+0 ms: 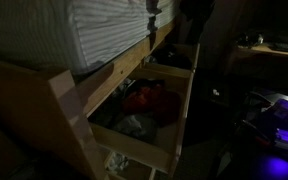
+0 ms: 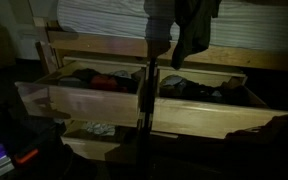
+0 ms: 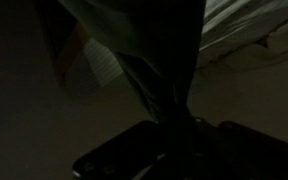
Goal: Remove the black clothing from the topmost drawer on the left and put it inside the topmost drawer on the right
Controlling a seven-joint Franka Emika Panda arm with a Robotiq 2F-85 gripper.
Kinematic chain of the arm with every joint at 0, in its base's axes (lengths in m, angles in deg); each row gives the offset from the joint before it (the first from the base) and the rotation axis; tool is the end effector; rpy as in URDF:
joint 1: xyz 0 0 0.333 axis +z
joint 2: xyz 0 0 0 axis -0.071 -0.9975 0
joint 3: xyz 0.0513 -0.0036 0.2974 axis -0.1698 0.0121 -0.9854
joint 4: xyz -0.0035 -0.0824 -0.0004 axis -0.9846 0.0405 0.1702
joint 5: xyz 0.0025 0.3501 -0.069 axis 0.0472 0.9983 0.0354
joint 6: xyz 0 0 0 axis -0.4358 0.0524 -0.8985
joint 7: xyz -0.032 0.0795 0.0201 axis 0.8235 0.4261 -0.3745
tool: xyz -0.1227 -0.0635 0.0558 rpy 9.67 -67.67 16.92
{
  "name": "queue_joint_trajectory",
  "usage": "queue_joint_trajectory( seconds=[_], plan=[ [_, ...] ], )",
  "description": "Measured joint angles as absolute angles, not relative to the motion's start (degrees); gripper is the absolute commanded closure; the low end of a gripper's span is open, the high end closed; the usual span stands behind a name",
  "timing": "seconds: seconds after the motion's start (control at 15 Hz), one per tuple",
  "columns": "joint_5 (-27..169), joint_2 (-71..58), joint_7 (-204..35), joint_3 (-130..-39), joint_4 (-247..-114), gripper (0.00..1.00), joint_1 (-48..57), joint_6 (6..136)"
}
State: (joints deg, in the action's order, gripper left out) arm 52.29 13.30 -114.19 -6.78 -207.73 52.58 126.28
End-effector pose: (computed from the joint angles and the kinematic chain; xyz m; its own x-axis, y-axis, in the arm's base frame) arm 0.5089 -0.2987 0.5680 0.1379 -0.4272 0.8936 -0.5405 -0.7885 -0.2935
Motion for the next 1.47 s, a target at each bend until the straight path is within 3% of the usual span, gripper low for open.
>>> queue_joint_trajectory(
  seconds=[0.4,0.73,1.13,1.47],
  plan=[
    [54.6,10.8,-112.7,1.1,-208.2,0.99,58.9,117.1],
    [64.9,2.4,-109.4,-7.1,-209.2,0.99,47.7,119.6],
    [70.7,-4.6,-109.8,-28.0,-206.5,0.99,29.3,120.4],
    [81.6,-17.0,-107.6,-46.2,-194.4,0.99,11.5,128.5]
  ],
)
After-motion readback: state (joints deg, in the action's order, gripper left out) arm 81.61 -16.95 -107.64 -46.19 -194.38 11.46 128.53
